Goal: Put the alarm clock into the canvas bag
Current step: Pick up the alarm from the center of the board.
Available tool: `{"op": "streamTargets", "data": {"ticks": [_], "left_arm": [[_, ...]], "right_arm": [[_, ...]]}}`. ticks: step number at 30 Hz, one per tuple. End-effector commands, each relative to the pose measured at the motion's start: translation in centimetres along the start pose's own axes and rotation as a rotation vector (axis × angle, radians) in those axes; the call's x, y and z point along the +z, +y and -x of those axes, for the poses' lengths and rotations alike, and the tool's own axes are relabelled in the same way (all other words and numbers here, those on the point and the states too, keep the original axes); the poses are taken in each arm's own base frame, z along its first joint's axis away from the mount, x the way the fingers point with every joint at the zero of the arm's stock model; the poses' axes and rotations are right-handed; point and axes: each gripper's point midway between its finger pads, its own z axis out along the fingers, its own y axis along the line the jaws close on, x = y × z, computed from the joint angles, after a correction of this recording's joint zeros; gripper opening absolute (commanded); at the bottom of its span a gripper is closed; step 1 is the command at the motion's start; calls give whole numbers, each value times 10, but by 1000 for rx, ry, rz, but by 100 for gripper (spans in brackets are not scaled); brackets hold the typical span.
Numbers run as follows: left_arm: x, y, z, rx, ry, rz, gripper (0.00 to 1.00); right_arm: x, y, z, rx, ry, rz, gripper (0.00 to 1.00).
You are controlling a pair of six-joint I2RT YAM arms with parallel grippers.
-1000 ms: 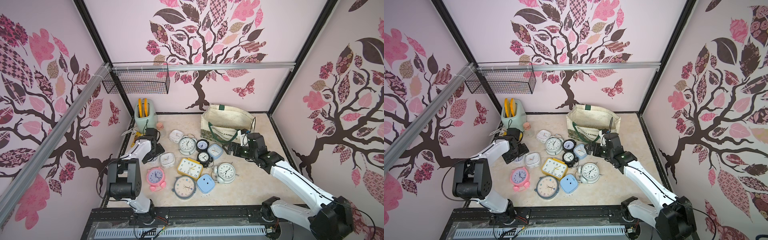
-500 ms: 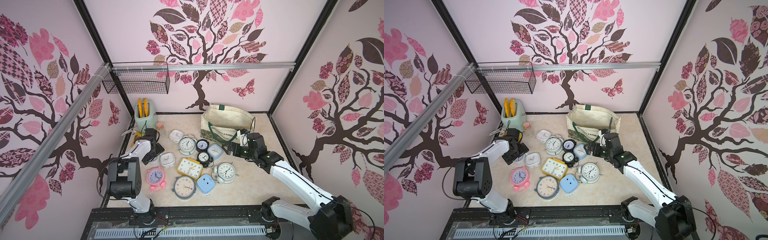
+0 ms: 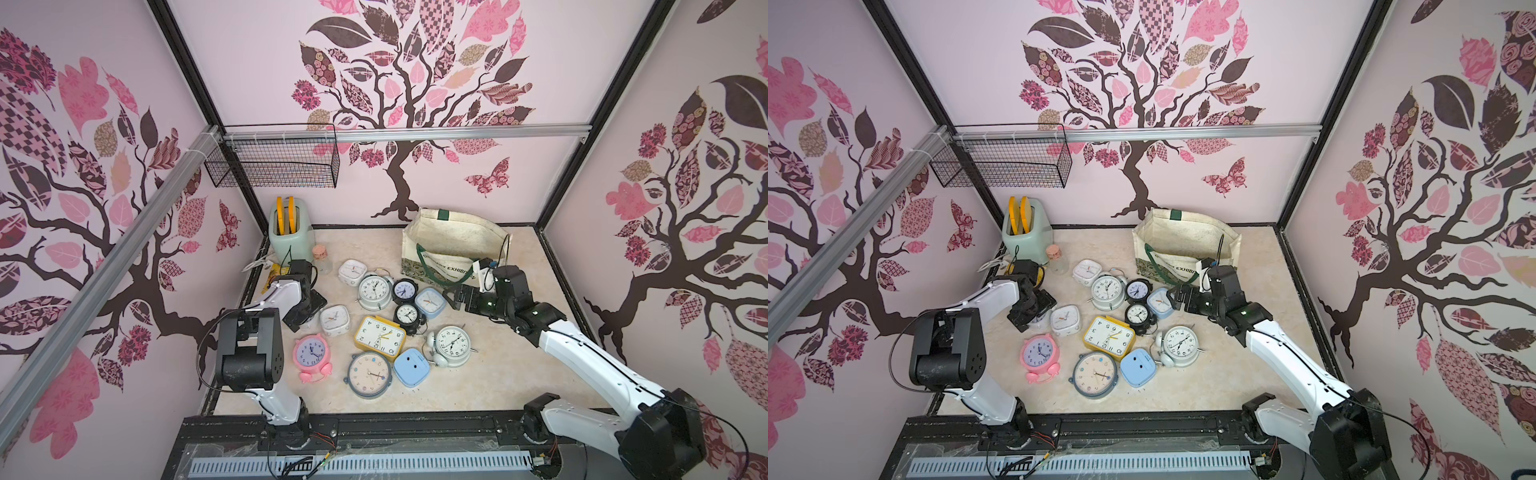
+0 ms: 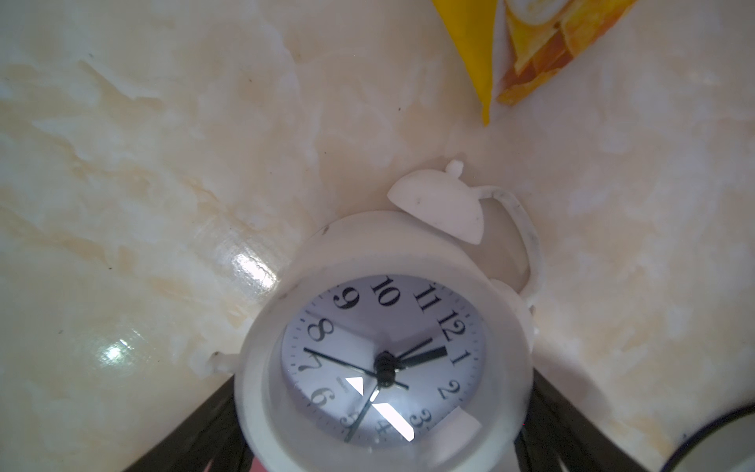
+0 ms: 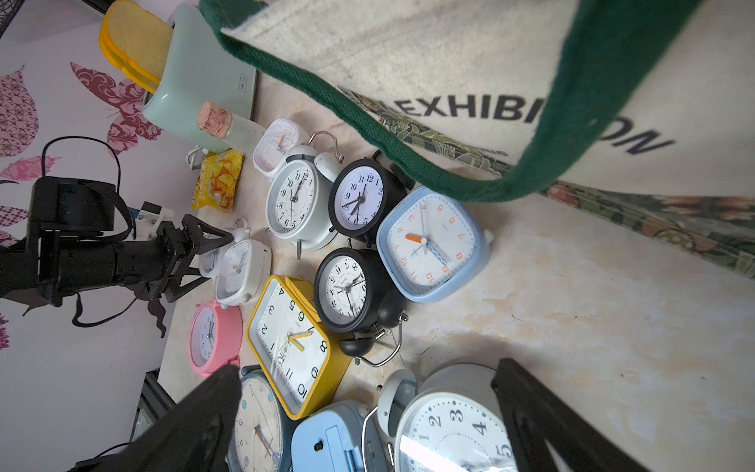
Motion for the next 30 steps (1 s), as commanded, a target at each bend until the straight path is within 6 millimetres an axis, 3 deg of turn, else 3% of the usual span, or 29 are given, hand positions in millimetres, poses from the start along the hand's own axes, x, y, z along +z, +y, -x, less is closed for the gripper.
{"op": "streamTargets", "data": {"ticks": [1,4,8,14,19,23,26,30], "left_arm": [[-1,11,1,-17,-21,25,84],[-16,5,6,17,-62,-4,82],[-63,-14,19,109,-176,-77,79],[-137,-69,11,354,-289,-359,76],[-208,-134,-34,646,-346,-767,76],[-251,-166,-81,802,-358,-1060,76],[-270,-181,-113,905,-352,-1196,76],[-276,-194,-145,1012,-308,-1253,76]], "right_arm": [[5,0,-1,-10,10,1,100],[4,2,5,-22,-2,-8,100],[1,11,19,-25,-29,5,100],[-4,31,37,-8,-44,47,100],[-10,55,48,7,-9,106,100],[-8,70,48,11,69,132,100],[-8,85,48,-11,103,150,99],[-12,107,53,-26,118,200,97]]}}
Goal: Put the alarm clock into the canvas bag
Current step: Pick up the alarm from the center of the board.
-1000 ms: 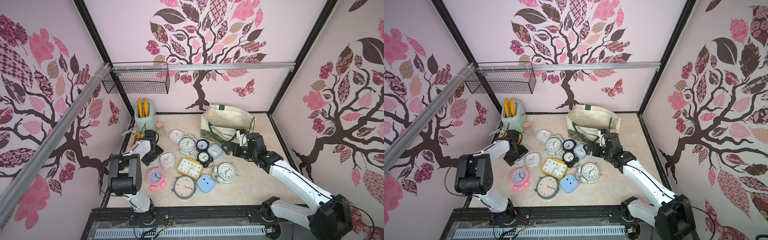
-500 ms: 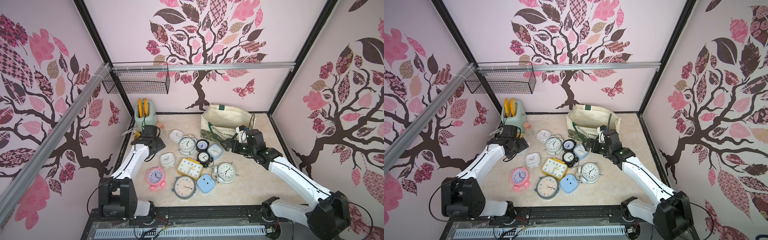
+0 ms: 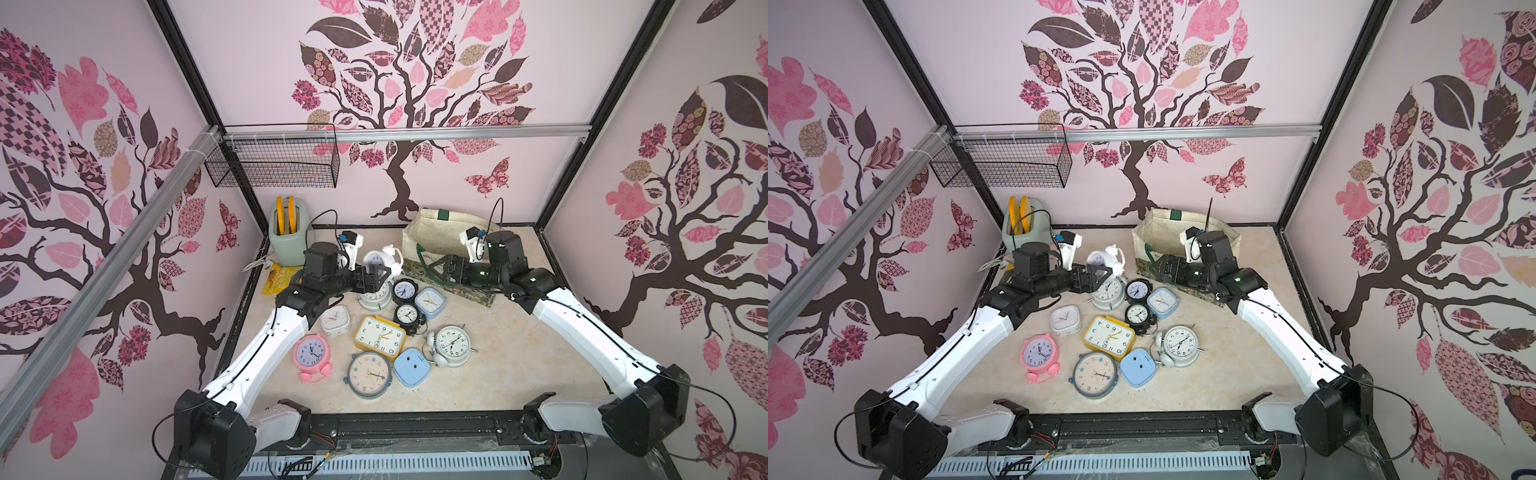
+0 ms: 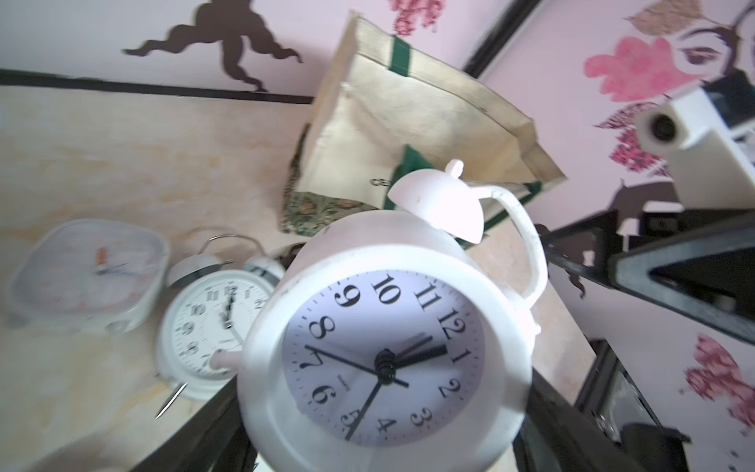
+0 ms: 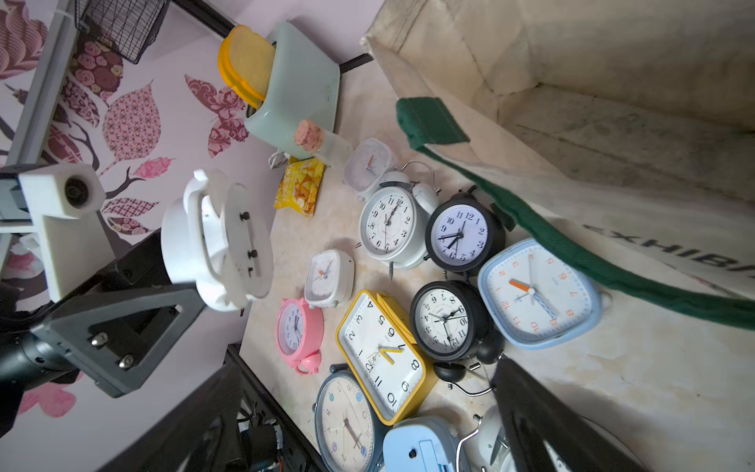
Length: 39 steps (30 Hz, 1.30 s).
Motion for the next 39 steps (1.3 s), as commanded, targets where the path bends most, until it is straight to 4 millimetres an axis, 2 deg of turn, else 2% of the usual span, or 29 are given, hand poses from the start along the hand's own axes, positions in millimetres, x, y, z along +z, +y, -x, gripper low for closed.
{"op": "streamTargets", "data": {"ticks": [1,6,11,19,33,39], "left_arm": [[12,-27,-1,92,-4,-134,76],[19,-33,-6,83,13,-164,75],[21,-30,-10,83,19,-153,75],[24,-26,-15,82,32,-139,75],[30,-23,-25,79,51,-140,75],[31,-23,-28,79,57,-138,75]], "right_arm": [[0,20,-1,-9,52,41,95],[0,33,2,-18,52,64,84],[9,35,-2,-16,77,56,70],[21,49,-5,-74,100,36,59],[31,45,5,-84,75,-5,37],[35,48,7,-76,71,16,32]]}}
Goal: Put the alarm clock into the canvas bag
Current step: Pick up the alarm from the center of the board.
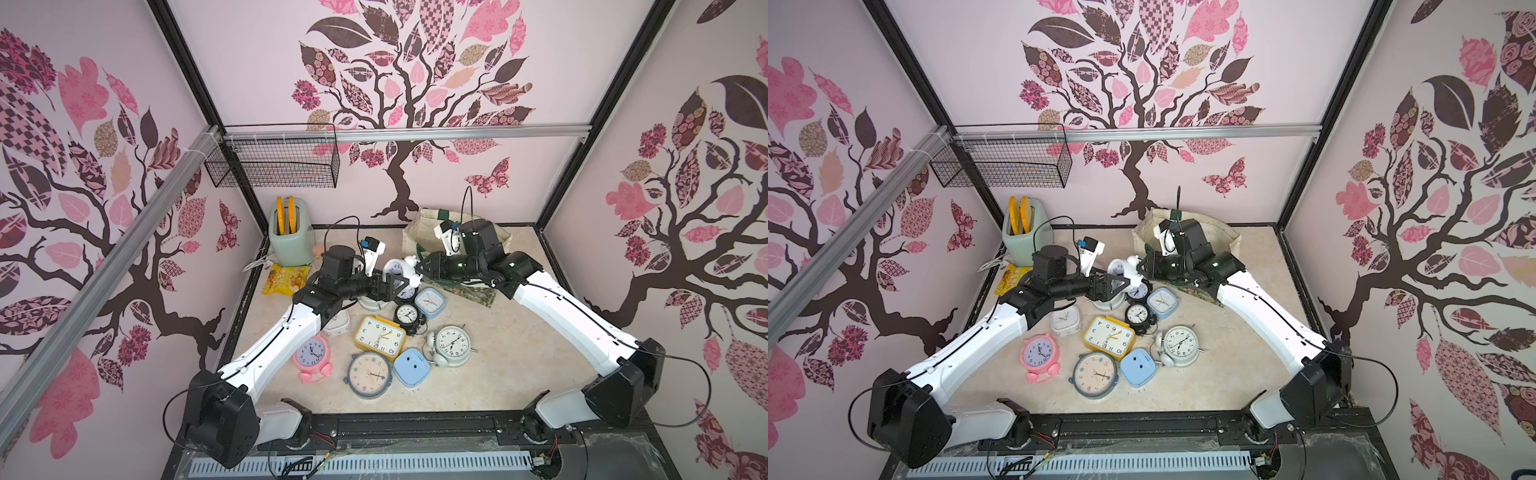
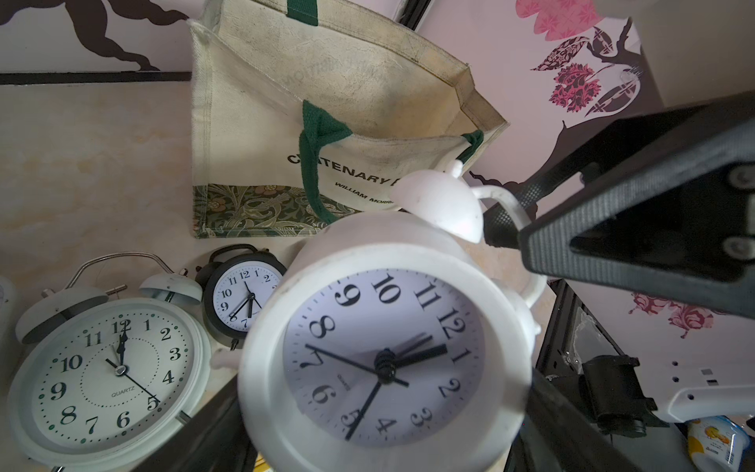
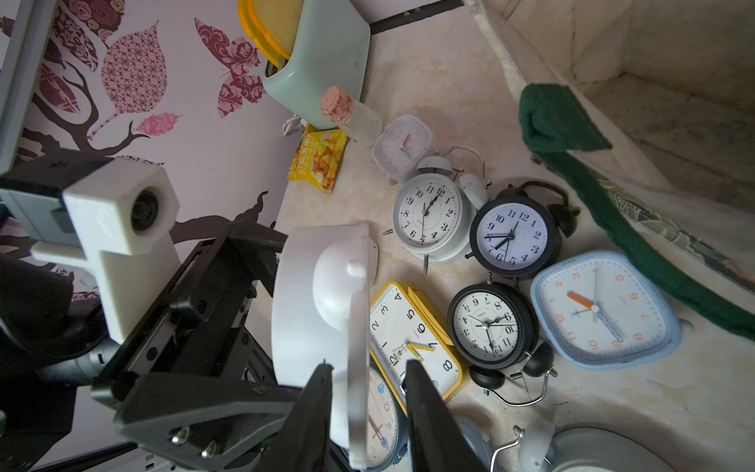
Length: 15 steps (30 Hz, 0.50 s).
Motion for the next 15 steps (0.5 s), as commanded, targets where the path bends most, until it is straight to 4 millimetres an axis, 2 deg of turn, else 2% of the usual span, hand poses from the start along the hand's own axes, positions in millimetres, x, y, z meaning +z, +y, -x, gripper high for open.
{"op": "streamTargets", "data": {"ticks": [1,10,15], "left_arm": [[5,2,-5,24,-4,-7,75],[6,5,-7,17,0,9,75],[6,7,-6,14,-3,27,75]], "right_arm": [[5,6,9,-2,-7,15,31],[6,5,6,7,-3,22,21],[9,3,0,28,14,23,21]]}}
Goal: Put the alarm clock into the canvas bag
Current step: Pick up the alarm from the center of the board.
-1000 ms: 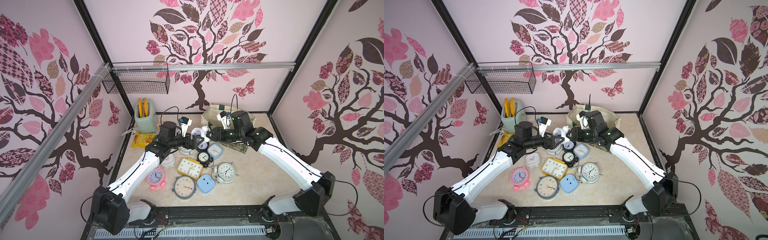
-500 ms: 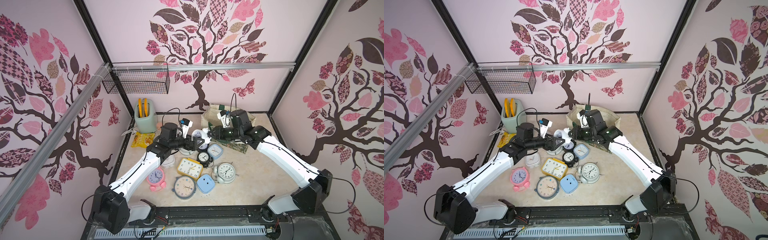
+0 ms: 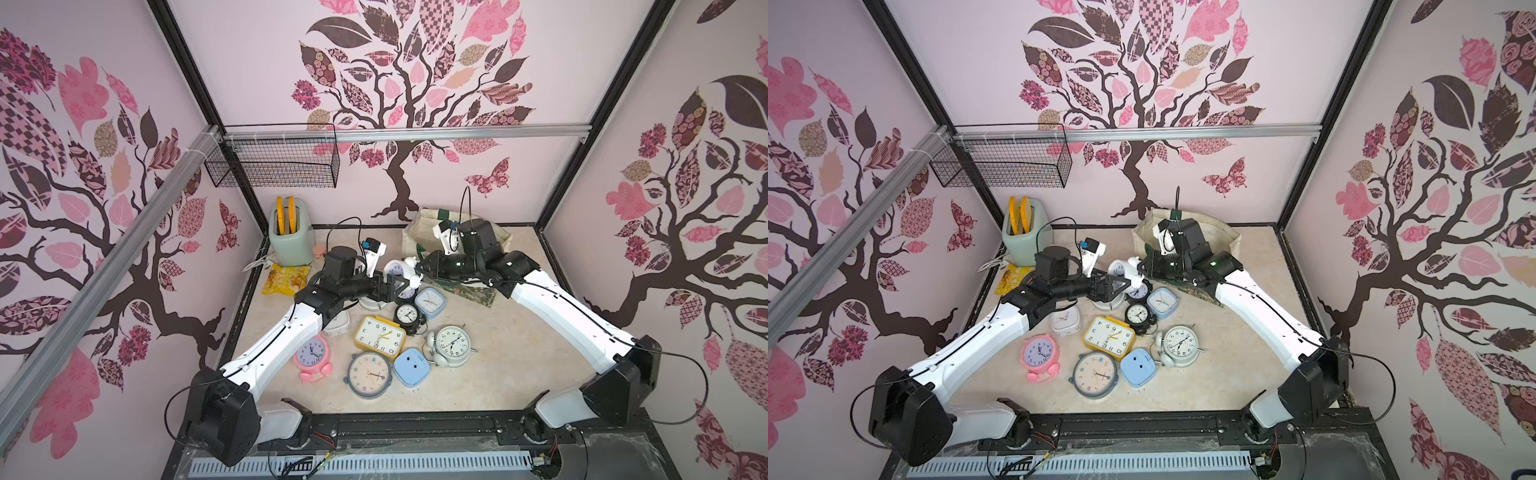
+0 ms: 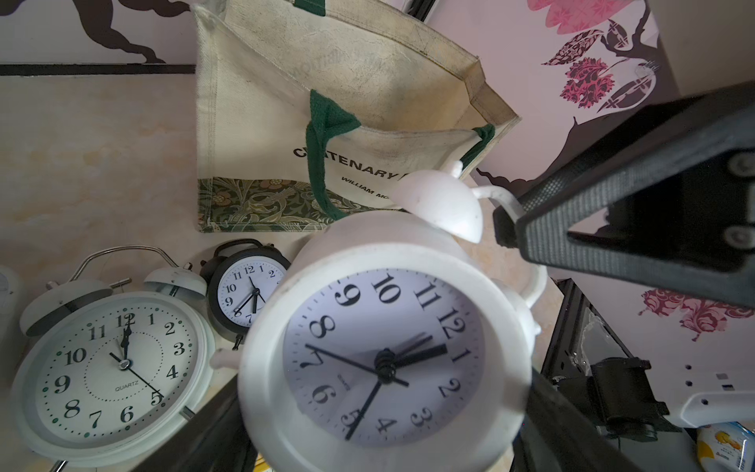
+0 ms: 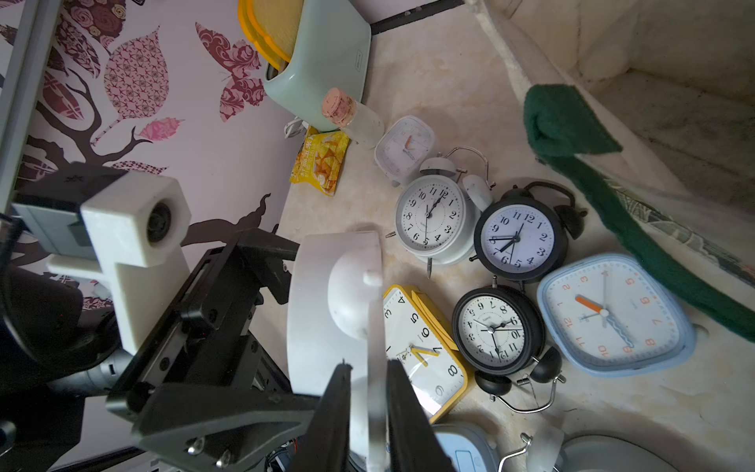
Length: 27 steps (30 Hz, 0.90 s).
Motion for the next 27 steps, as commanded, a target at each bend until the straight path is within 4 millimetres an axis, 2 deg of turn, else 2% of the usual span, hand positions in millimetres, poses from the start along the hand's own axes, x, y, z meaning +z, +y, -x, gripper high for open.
{"op": "streamTargets", "data": {"ticks": [1,12,16,18,19,20,23,27], "left_arm": [[3,2,-3,17,-10,3,75],[1,1,-2,16,-17,4,75],[1,1,-1,12,-17,3,77],[0,1,0,11,-22,5,82],[-1,0,1,5,-26,6,96],[-2,0,3,0,-31,9,98],[-8,-8,14,-7,-68,-7,98],[-34,-23,45,-24,-137,13,98]], "right_arm": [[5,0,-3,14,19,6,19],[7,-3,-7,31,26,11,10],[8,-3,-7,32,23,8,3],[7,-4,-5,27,13,5,0],[6,-3,-2,19,5,2,0],[6,-4,0,13,-2,-8,0],[-7,-4,24,-23,-88,-70,0],[-37,-5,76,-21,-240,-107,0]]}}
